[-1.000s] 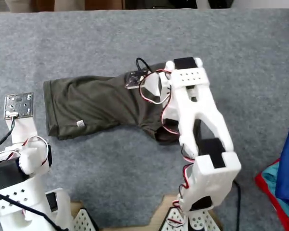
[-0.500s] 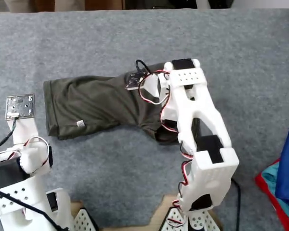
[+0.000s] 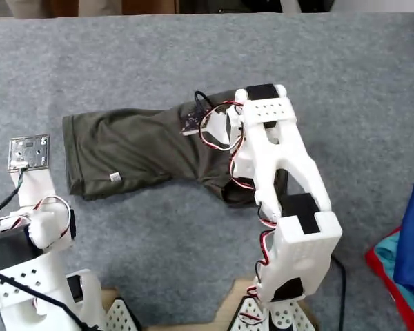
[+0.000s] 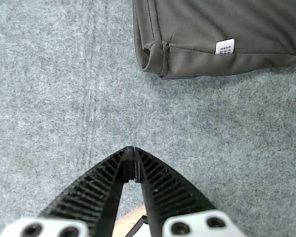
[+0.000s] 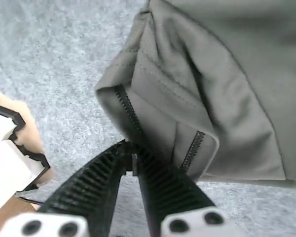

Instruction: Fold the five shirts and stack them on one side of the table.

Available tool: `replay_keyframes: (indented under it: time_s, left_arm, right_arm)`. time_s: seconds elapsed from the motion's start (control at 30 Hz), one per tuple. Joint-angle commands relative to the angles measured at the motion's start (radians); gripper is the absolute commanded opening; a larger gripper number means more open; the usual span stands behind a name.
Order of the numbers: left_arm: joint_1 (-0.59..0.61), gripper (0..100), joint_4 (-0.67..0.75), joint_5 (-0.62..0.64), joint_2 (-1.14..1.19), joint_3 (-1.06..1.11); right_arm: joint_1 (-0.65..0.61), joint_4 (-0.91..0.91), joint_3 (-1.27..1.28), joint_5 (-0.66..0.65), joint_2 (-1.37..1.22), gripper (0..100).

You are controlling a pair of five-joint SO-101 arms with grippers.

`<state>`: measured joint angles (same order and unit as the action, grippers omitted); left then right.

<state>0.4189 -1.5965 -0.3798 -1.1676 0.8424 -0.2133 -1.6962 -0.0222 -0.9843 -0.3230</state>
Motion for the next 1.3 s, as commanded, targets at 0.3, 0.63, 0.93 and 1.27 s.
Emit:
replay_keyframes:
  time_s: [0.3, 0.63, 0.93, 1.27]
  left_arm:
    - [0.006, 2, 0.015, -0.006, -0.01, 0.0]
    - [0.003, 2, 0.015, -0.006, -0.01, 0.0]
    - [0.002, 2, 0.015, -0.006, -0.01, 0.0]
    - [0.006, 2, 0.015, -0.006, -0.01, 0.0]
  right_arm:
    - [0.012, 0.124, -0.22, -0.009, -0.07, 0.9]
    - [0.01, 0.051, -0.222, -0.009, -0.191, 0.9]
    - [0.008, -0.074, -0.216, -0.015, -0.191, 0.9]
    - [0.001, -0.043, -0.352, -0.017, -0.182, 0.9]
